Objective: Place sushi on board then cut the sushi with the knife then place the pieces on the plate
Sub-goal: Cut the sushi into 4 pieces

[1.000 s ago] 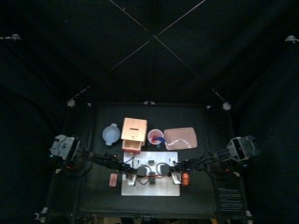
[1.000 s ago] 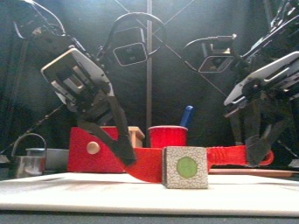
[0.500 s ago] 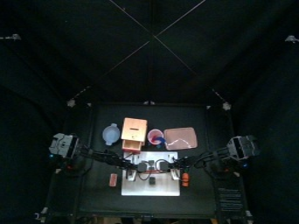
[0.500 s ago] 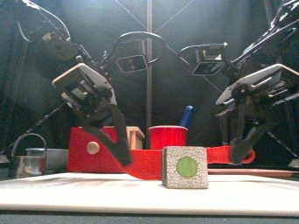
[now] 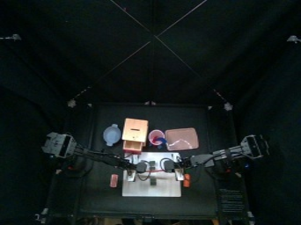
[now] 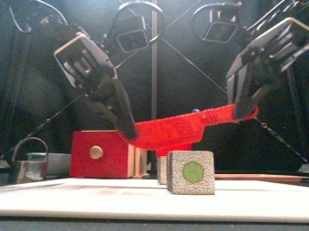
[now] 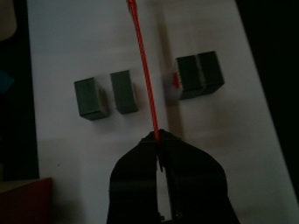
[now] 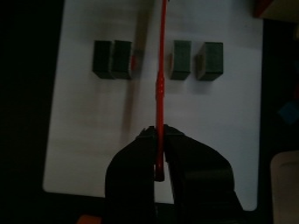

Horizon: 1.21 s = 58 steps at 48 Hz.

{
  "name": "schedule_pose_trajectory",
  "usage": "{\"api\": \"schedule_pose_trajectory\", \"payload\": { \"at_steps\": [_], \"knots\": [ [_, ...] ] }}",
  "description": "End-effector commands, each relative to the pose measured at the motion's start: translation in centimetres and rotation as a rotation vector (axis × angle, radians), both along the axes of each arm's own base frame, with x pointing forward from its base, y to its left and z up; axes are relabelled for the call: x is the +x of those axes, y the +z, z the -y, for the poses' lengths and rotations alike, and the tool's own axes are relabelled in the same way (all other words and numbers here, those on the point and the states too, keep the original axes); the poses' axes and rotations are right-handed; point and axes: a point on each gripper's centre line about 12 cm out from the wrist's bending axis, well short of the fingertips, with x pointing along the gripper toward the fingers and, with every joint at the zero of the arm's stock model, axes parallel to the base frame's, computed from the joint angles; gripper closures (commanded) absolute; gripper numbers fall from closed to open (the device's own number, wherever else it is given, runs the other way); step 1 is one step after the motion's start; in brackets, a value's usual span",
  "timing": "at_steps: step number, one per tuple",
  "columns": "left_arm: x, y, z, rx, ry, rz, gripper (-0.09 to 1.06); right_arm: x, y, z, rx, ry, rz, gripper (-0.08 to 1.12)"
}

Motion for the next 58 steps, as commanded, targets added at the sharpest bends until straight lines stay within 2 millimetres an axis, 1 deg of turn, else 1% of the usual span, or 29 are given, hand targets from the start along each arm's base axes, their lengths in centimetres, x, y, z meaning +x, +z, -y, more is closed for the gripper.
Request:
{"api": "schedule_pose_trajectory", "payload": {
  "at_steps": [1,6,11,15,27,31,40,45,52,58],
  "knots": [
    [0.8,2.8,1.7,-0.017,-0.038,0.084,0.66,-0.1,2.0,-1.7,0.042,0.033,0.064,0.74],
    [0.5,1.8,2.8,-0.037,-0.046,0.053,0.67,-0.4,1.5,-3.6,0.084,0.063,0.044,0.74],
    [0.6,1.4,3.5,-0.064,-0.039,0.039,0.67,-0.3,0.6,-4.5,0.114,0.06,0.009,0.74],
    [0.8,1.2,3.7,-0.087,-0.023,0.039,0.67,-0.3,-0.1,-4.7,0.123,0.053,-0.016,0.74],
    [0.9,0.1,3.8,-0.091,-0.016,0.016,0.67,-0.1,-1.7,-4.7,0.123,0.04,-0.066,0.74],
    [1.0,-0.5,3.9,-0.087,-0.016,0.004,0.67,0.0,-1.9,-4.6,0.123,0.034,-0.072,0.74],
    [1.3,-0.6,3.9,-0.08,-0.022,0.004,0.67,0.1,-1.8,-4.6,0.119,0.036,-0.068,0.74],
    [1.3,-1.2,3.8,-0.077,-0.018,-0.009,0.67,0.0,-2.3,-4.5,0.113,0.036,-0.082,0.74],
    [1.3,-2.6,3.7,-0.067,-0.015,-0.043,0.67,0.2,-3.4,-4.6,0.103,0.035,-0.1,0.74],
    [1.2,-4.4,3.6,-0.056,-0.012,-0.087,0.67,0.6,-4.8,-3.9,0.084,0.018,-0.125,0.74]
  ]
}}
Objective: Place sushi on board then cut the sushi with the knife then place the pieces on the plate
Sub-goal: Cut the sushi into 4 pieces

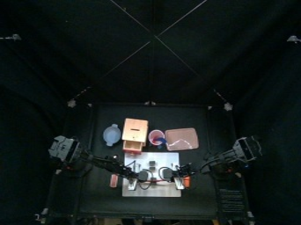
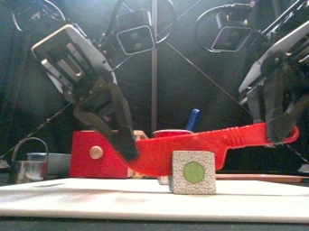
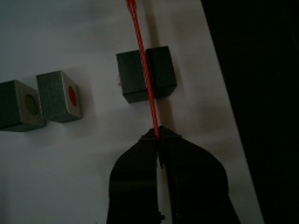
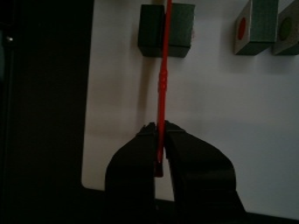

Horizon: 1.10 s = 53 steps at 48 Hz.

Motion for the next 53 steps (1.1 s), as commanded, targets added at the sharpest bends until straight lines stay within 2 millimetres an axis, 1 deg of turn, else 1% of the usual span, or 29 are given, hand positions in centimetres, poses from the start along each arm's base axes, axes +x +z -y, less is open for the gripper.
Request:
{"api": "schedule_pose_trajectory", "payload": {
  "at_steps": [1,4,8,14,22,27,31,35,37,42,43,44,48,53],
  "knots": [
    [0.5,-0.5,-0.1,0.009,-0.003,-0.004,0.67,0.6,-0.3,0.5,-0.012,-0.009,0.011,0.74],
    [0.6,-0.6,-0.1,0.012,-0.005,-0.006,0.67,0.9,-0.8,0.9,-0.022,-0.015,0.004,0.74],
    [0.8,-0.6,-0.8,0.021,0.005,-0.004,0.67,1.2,-1.0,1.6,-0.037,-0.022,0.002,0.74],
    [0.9,0.0,-1.5,0.033,0.004,0.008,0.67,1.6,-0.7,2.0,-0.054,-0.016,0.017,0.74],
    [0.8,0.3,-2.1,0.044,0.008,0.014,0.67,1.9,-0.1,2.8,-0.083,-0.01,0.039,0.74],
    [0.8,0.4,-2.3,0.047,0.01,0.012,0.67,2.1,0.2,3.2,-0.091,-0.016,0.046,0.74],
    [0.7,0.6,-2.3,0.045,0.011,0.012,0.67,2.2,0.5,3.2,-0.091,-0.015,0.045,0.74],
    [0.9,1.5,-2.3,0.041,0.011,0.038,0.67,2.3,1.2,3.1,-0.088,-0.013,0.052,0.74],
    [1.1,2.2,-2.3,0.037,0.012,0.06,0.67,2.3,1.6,3.0,-0.087,-0.009,0.06,0.74],
    [1.3,4.3,-2.2,0.029,0.01,0.112,0.67,2.3,3.1,2.9,-0.083,-0.008,0.08,0.74],
    [1.3,5.0,-2.2,0.028,0.008,0.129,0.67,2.3,3.3,2.9,-0.083,-0.005,0.083,0.74],
    [1.3,5.1,-2.2,0.028,0.007,0.134,0.67,2.2,3.6,2.9,-0.083,-0.004,0.086,0.74],
    [1.2,7.1,-2.3,0.027,0.001,0.189,0.67,1.8,4.6,2.7,-0.081,0.004,0.1,0.74],
    [1.1,9.1,-2.3,0.03,-0.01,0.259,0.67,1.3,5.7,2.7,-0.074,0.004,0.116,0.74]
  ]
}}
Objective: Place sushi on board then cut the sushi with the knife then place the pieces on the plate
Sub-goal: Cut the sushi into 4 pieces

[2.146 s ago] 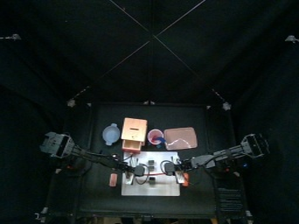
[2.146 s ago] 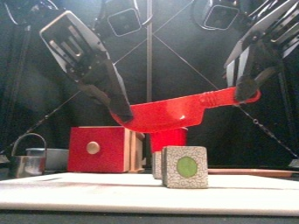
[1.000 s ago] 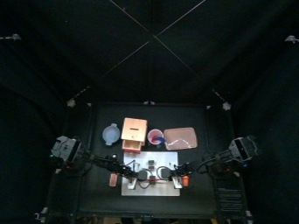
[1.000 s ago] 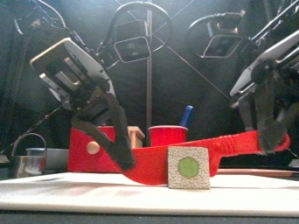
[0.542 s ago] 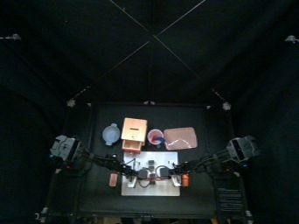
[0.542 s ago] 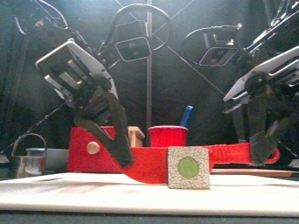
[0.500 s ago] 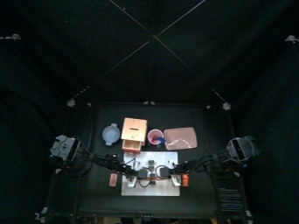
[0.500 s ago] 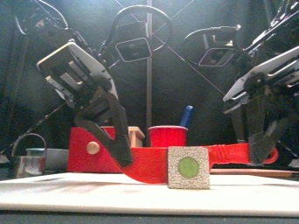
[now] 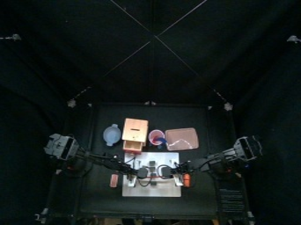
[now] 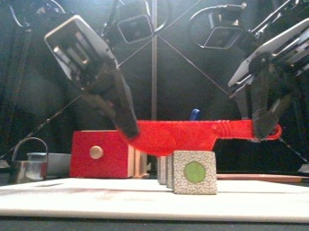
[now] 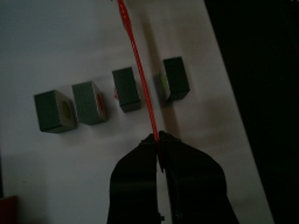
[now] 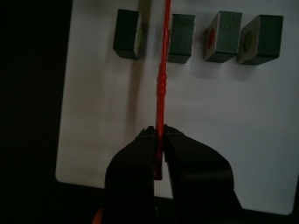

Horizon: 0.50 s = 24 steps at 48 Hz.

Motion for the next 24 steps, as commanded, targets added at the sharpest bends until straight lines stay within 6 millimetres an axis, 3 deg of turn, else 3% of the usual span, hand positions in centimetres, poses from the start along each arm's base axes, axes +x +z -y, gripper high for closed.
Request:
{"api": "schedule_pose_trajectory", "payload": {
  "at_steps": [1,12,24],
  "knots": [
    [0.9,5.1,-0.1,-0.006,-0.015,0.179,0.67,0.4,3.8,0.0,0.021,0.0,0.105,0.74],
    [1.2,6.1,-0.7,-0.021,-0.003,0.298,0.57,-0.9,4.9,-0.1,0.037,0.0,0.091,0.74],
    [1.6,8.0,-0.5,-0.051,-0.008,0.476,0.22,-1.9,4.5,-0.2,0.078,-0.024,0.059,0.74]
  ]
}}
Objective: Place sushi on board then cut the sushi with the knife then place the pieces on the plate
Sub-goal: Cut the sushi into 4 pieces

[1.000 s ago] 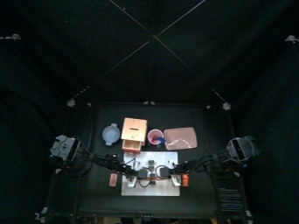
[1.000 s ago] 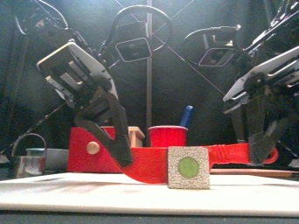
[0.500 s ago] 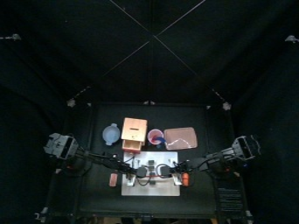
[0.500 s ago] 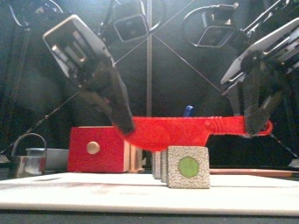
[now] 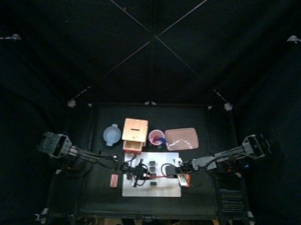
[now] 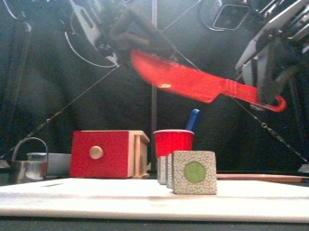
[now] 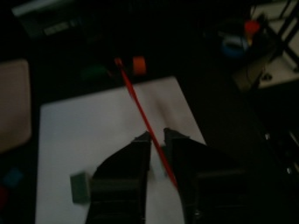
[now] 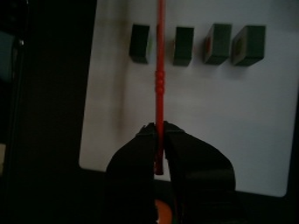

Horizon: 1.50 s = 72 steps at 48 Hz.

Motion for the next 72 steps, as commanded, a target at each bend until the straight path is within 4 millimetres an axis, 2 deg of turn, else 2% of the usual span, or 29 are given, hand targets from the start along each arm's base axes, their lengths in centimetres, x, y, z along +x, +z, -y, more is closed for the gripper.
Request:
{"api": "schedule_pose_trajectory", "payload": {
  "at_steps": [1,8,17,26,38,46,56,72],
  "knots": [
    [0.4,2.3,-0.3,-0.022,0.008,0.122,0.19,-0.3,1.6,-0.1,0.04,-0.018,0.035,0.74],
    [0.4,2.8,-0.3,-0.038,0.007,0.194,0.07,-1.3,2.3,-0.3,0.107,-0.047,0.032,0.74],
    [0.4,3.6,-0.5,-0.051,0.01,0.27,0.06,-3.5,3.2,-0.7,0.238,-0.096,0.017,0.74],
    [0.2,2.4,-0.6,-0.049,0.013,0.248,0.06,-6.5,3.2,-1.2,0.48,-0.204,-0.043,0.74],
    [0.1,0.5,-0.7,-0.053,0.025,0.201,0.06,-9.0,2.9,-0.1,0.76,-0.4,-0.05,0.74],
    [-0.2,0.1,-0.8,-0.051,0.025,0.189,0.06,-9.0,2.6,0.7,0.788,-0.463,-0.014,0.74],
    [-0.9,-0.3,-0.9,-0.048,0.025,0.175,0.06,-8.7,1.3,1.9,0.675,-0.474,0.007,0.74],
    [-1.7,-0.6,-1.0,-0.08,0.051,0.158,0.07,-9.4,-0.1,2.7,0.85,-0.764,-0.08,0.74]
  ]
}}
